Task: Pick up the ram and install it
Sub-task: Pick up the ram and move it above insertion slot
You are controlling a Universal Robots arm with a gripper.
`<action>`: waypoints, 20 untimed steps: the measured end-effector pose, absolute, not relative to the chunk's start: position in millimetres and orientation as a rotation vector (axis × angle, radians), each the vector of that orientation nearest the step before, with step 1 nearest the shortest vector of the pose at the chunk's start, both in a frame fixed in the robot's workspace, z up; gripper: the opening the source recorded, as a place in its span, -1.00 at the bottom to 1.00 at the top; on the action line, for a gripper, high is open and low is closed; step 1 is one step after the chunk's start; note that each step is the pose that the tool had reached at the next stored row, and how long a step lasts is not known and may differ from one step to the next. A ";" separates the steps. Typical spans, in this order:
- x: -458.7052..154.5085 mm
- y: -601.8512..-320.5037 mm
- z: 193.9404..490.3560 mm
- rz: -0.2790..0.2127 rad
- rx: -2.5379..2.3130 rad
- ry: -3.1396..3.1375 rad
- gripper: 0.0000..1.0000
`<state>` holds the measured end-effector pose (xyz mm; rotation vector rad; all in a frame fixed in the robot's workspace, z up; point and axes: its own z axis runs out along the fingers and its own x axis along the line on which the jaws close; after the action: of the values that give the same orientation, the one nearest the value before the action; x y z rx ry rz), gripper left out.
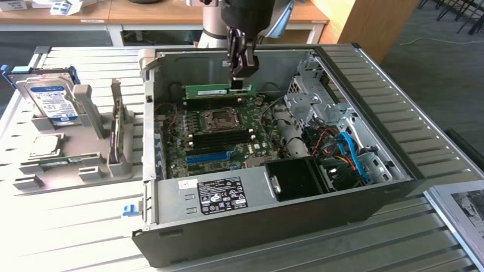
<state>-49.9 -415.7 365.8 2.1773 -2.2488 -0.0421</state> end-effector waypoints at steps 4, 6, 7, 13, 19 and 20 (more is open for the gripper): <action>-46.0 -415.7 365.7 -0.042 2.177 -2.249 -0.76; -46.0 -415.7 365.7 -0.042 2.177 -2.249 -0.76; -46.0 -415.7 365.7 -0.042 2.177 -2.249 -0.76; -45.9 -415.7 363.2 -0.042 2.177 -2.249 -0.76; -45.3 -415.7 359.8 -0.042 2.177 -2.249 -0.76; -45.2 -415.7 359.6 -0.042 2.177 -2.249 -0.76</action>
<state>-45.2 -415.7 359.6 2.1773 -2.2487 -0.0422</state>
